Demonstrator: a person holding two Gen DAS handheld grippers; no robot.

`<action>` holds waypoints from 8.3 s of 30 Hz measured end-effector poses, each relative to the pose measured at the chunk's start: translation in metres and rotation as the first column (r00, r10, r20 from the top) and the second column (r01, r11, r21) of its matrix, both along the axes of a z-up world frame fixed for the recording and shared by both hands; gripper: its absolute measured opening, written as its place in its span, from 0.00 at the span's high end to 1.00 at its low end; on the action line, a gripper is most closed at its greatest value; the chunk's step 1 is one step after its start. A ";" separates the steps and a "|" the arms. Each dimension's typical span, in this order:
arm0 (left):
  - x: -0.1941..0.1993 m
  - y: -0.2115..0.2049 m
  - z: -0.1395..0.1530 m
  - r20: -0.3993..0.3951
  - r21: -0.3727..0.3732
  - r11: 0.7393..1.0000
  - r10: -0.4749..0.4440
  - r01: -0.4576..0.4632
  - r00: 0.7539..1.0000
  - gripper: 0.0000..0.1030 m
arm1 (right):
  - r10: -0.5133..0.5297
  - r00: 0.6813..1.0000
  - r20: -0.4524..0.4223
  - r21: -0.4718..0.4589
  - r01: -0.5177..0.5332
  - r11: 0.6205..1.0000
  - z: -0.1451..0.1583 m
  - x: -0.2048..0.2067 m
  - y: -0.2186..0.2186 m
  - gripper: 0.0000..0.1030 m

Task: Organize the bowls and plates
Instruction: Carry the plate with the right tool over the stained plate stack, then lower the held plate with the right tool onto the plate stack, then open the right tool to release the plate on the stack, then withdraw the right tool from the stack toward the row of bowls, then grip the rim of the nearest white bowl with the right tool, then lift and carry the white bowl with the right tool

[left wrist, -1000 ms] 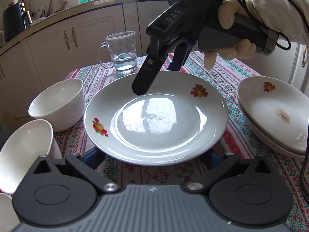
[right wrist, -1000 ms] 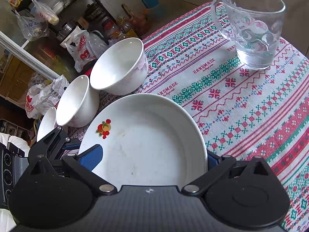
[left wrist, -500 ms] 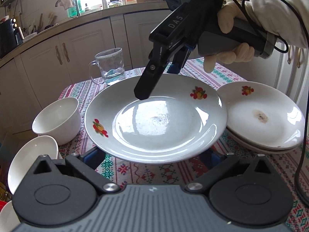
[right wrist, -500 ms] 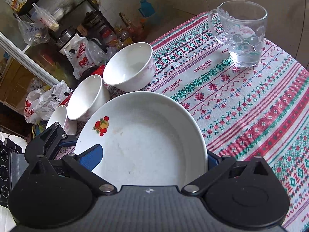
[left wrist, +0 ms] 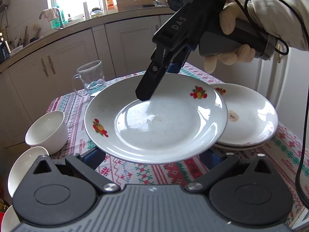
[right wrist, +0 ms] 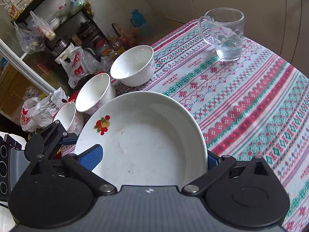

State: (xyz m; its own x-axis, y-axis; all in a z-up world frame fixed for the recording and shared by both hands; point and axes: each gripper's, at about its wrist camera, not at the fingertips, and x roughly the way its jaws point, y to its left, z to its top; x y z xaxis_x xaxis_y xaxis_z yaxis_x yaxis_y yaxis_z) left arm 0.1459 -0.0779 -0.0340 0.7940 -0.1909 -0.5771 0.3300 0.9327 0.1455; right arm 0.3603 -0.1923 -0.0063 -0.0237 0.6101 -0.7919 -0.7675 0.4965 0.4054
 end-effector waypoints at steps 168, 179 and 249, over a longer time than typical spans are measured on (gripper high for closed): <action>-0.064 0.088 0.031 0.042 -0.031 0.982 -0.184 0.186 0.982 0.01 | -0.404 0.669 0.624 0.016 0.506 0.862 0.012 -0.247 -0.012 0.00; -0.107 0.202 0.015 0.028 0.065 0.996 -0.055 0.053 0.998 0.01 | -0.290 0.758 0.584 0.046 0.325 0.944 0.016 -0.255 0.086 0.00; -0.057 0.160 -0.015 -0.047 -0.011 0.955 -0.298 0.298 0.953 0.15 | -0.266 0.903 0.338 0.085 0.252 0.964 -0.017 -0.226 0.133 0.09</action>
State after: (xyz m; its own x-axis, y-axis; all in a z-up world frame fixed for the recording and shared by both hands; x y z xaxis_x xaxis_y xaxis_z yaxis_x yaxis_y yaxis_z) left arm 0.0892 0.0817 -0.0494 0.6723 -0.4165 -0.6120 0.5993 0.7915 0.1197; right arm 0.1340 -0.0594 -0.0232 0.4083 0.5877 -0.6985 -0.7091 0.6861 0.1628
